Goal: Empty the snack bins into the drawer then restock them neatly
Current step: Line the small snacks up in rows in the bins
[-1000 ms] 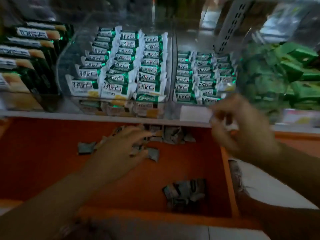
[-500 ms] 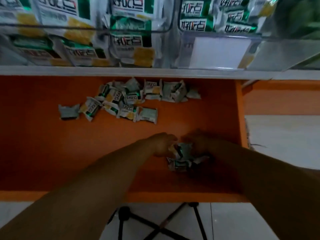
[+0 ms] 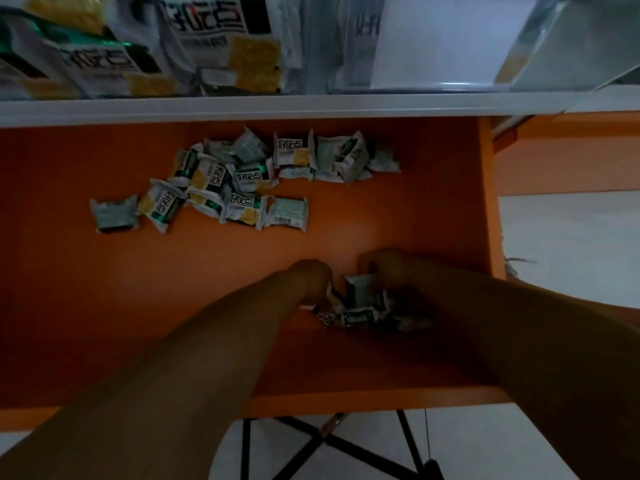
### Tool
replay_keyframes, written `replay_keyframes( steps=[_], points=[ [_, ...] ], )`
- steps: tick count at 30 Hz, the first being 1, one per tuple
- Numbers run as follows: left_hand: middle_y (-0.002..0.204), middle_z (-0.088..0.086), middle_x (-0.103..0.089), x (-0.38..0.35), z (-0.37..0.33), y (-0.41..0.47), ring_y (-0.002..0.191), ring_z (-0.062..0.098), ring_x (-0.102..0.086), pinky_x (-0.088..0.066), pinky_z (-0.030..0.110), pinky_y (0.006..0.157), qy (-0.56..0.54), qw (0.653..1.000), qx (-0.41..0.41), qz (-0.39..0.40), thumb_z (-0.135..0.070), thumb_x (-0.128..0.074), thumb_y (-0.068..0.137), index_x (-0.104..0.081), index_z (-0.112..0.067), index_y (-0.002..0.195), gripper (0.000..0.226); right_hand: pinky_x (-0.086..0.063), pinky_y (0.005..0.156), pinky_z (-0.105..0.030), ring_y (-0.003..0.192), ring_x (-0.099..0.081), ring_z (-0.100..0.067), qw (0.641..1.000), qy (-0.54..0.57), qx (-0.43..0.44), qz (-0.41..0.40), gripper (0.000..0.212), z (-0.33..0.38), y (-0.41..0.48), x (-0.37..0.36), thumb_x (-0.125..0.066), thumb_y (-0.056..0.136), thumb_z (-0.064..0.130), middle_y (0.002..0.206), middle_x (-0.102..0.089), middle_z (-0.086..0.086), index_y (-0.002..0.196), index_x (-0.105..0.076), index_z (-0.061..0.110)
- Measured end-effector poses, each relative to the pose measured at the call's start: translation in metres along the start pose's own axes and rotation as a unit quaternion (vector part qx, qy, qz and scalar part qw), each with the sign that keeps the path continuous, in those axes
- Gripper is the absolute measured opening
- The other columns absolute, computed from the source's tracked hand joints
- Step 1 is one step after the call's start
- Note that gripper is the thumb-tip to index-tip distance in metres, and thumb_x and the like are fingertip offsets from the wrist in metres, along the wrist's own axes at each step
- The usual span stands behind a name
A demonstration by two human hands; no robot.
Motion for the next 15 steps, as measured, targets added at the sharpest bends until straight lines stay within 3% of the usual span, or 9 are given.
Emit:
replay_keyframes(
  steps=[3, 7, 9, 12, 15],
  points=[
    [0.092, 0.006, -0.055, 0.009, 0.008, -0.021, 0.08, 0.017, -0.049, -0.04, 0.028, 0.065, -0.067, 0.997, 0.002, -0.029, -0.026, -0.069, 0.09, -0.059, -0.007, 0.099, 0.023, -0.047, 0.071, -0.03, 0.093, -0.055, -0.024, 0.996, 0.07, 0.009, -0.057, 0.033, 0.012, -0.014, 0.006, -0.076, 0.081, 0.011, 0.091, -0.053, 0.001, 0.073, -0.048, 0.026],
    [0.091, 0.017, -0.06, 0.029, 0.02, -0.072, 0.06, 0.017, -0.048, -0.04, 0.031, 0.056, -0.211, 0.967, -0.011, -0.142, -0.019, -0.063, 0.094, -0.054, -0.011, 0.103, 0.014, -0.039, 0.054, -0.02, 0.076, -0.052, -0.017, 0.974, 0.163, 0.042, -0.152, 0.023, 0.042, -0.056, 0.032, -0.071, 0.086, 0.012, 0.076, -0.049, 0.004, 0.082, -0.048, 0.016],
    [0.093, 0.016, -0.061, 0.035, 0.028, -0.097, 0.059, 0.017, -0.054, -0.048, 0.037, 0.064, -0.301, 0.93, -0.013, -0.212, -0.019, -0.06, 0.097, -0.049, -0.019, 0.122, 0.027, -0.04, 0.052, -0.02, 0.067, -0.054, -0.014, 0.96, 0.2, 0.053, -0.189, 0.02, 0.054, -0.085, 0.048, -0.07, 0.088, 0.017, 0.079, -0.056, -0.002, 0.087, -0.05, 0.013],
    [0.097, 0.005, -0.057, 0.04, 0.025, -0.137, 0.088, 0.031, -0.063, -0.054, 0.051, 0.088, -0.451, 0.843, -0.011, -0.293, -0.031, -0.06, 0.097, -0.041, -0.028, 0.132, 0.04, -0.044, 0.061, -0.029, 0.073, -0.059, -0.019, 0.931, 0.26, 0.088, -0.243, 0.025, 0.075, -0.128, 0.07, -0.075, 0.083, 0.024, 0.087, -0.065, -0.013, 0.089, -0.056, 0.009],
    [0.115, 0.001, -0.055, 0.044, 0.0, -0.18, 0.103, 0.024, -0.061, -0.056, 0.05, 0.09, -0.562, 0.767, -0.064, -0.303, -0.052, -0.07, 0.081, -0.043, -0.033, 0.139, 0.067, -0.041, 0.066, -0.031, 0.077, -0.055, -0.021, 0.911, 0.298, 0.126, -0.257, 0.028, 0.103, -0.17, 0.082, -0.076, 0.082, 0.028, 0.088, -0.061, -0.015, 0.088, -0.057, 0.009]
  ],
)
Point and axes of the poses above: each hand's wrist, its own y-axis towards the middle knuckle, its own x-axis out of the back of the hand, z = x × y, the point moved 2 cm from there along y, towards the middle knuckle
